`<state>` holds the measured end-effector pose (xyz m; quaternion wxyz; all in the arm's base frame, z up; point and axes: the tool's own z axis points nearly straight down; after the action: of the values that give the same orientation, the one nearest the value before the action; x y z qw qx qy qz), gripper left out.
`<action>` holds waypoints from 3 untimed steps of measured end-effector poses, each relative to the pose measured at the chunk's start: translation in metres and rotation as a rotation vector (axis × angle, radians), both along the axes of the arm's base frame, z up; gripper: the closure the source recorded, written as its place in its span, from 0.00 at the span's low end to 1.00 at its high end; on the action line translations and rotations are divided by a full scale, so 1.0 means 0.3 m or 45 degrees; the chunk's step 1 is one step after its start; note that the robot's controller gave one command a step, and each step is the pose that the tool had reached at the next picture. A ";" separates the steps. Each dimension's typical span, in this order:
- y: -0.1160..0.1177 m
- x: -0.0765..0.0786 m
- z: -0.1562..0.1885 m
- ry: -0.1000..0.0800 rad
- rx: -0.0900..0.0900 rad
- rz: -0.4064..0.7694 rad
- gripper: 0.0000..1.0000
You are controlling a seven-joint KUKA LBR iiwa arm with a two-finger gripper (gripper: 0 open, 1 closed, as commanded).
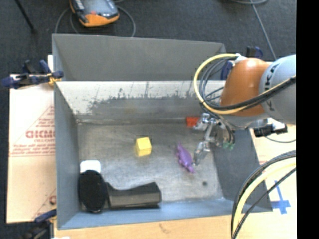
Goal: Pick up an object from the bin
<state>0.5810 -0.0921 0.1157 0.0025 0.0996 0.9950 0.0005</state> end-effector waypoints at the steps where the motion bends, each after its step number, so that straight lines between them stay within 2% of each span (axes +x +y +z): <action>1: -0.033 -0.042 -0.088 -0.003 -0.005 -0.012 0.00; 2: 0.175 -0.099 0.015 0.000 0.002 -0.447 1.00; 3: 0.168 -0.100 0.012 0.002 0.000 -0.448 1.00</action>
Offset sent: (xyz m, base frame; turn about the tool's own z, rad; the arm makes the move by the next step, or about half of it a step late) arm -0.0309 0.0514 0.0031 0.3559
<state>0.5510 -0.0418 0.1194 0.0019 0.2722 0.9622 -0.0002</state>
